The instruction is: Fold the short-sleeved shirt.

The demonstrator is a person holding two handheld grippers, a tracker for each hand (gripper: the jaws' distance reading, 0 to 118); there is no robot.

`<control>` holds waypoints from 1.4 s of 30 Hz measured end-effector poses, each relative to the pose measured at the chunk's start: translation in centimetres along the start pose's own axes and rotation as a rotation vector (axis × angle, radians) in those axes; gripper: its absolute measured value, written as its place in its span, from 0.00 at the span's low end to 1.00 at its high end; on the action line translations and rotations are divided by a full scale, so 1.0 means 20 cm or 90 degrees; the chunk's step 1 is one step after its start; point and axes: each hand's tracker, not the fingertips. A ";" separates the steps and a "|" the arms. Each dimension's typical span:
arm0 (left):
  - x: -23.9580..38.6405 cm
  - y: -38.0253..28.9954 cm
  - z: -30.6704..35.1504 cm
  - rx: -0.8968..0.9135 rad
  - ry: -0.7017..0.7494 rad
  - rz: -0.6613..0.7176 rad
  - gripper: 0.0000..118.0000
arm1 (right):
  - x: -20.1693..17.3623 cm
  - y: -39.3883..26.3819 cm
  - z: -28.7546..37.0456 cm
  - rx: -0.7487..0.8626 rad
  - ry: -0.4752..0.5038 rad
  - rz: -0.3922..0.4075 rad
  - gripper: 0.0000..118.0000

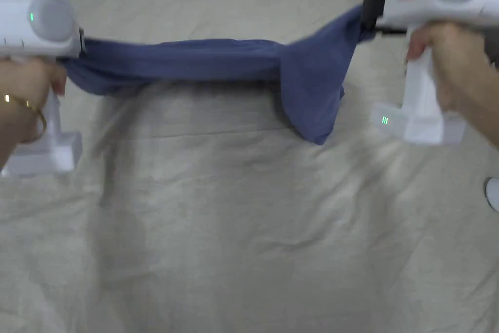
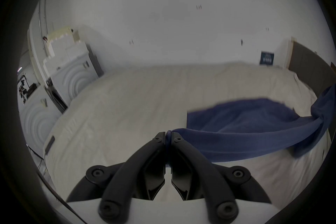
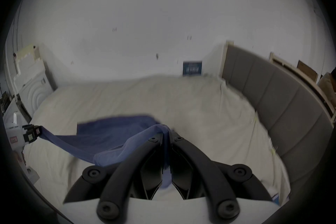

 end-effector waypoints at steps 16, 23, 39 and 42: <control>-0.27 -1.12 0.54 -0.119 -0.071 -0.017 0.01 | 0.12 -1.19 0.35 -0.150 0.089 0.081 0.04; -0.37 -1.39 0.88 -0.105 -0.095 -0.029 0.01 | 0.17 -1.37 0.74 -0.140 0.120 0.166 0.04; -0.51 -1.68 1.13 -0.144 -0.094 -0.014 0.15 | 0.15 -1.78 1.14 -0.184 0.155 0.191 0.04; -0.53 -1.66 1.14 -0.148 -0.078 -0.023 0.66 | 0.16 -1.77 1.14 -0.183 0.156 0.165 0.12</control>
